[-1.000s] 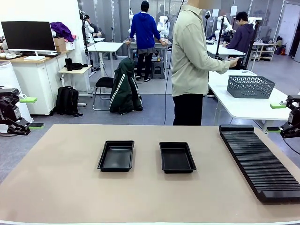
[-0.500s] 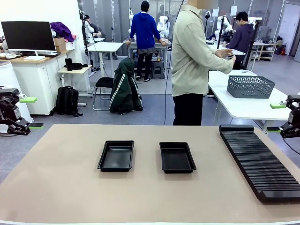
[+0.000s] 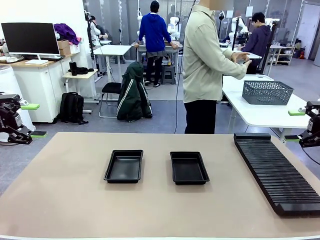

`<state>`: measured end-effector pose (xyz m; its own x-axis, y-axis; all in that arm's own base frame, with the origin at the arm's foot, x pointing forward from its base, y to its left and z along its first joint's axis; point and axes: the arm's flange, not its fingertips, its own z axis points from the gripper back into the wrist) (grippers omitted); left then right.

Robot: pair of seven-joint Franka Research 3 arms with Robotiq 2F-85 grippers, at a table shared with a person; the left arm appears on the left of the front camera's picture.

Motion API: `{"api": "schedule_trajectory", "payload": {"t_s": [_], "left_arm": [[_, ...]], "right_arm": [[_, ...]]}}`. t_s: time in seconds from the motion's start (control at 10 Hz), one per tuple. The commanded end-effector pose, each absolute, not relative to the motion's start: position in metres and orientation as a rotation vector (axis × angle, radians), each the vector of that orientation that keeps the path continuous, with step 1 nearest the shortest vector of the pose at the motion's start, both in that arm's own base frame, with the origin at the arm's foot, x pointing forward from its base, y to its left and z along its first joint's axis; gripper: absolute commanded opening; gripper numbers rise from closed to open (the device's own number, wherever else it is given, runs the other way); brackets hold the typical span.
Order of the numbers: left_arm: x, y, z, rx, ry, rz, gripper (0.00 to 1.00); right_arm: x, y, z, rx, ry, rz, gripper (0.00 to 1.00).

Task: Inspect and transfer BCBs to ESD trays.
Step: Pick up the Blank PCB from the PCB Rack and place it in the left ESD tray.

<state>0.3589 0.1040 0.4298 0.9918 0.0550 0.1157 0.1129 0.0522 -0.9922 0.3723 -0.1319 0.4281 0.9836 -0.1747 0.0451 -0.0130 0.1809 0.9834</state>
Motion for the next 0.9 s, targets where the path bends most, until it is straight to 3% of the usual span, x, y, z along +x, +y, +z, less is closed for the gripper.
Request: {"api": "schedule_trajectory", "payload": {"t_s": [0.0,0.8], "left_arm": [[0.3592,0.1045,0.4302,-1.518,-0.140,-0.042,1.00],[0.3592,0.1045,0.4302,-1.518,-0.140,-0.042,1.00]], "right_arm": [[0.3726,-0.1312,0.4281,1.386,-0.159,-0.114,1.00],[0.3726,-0.1312,0.4281,1.386,-0.159,-0.114,1.00]]}}
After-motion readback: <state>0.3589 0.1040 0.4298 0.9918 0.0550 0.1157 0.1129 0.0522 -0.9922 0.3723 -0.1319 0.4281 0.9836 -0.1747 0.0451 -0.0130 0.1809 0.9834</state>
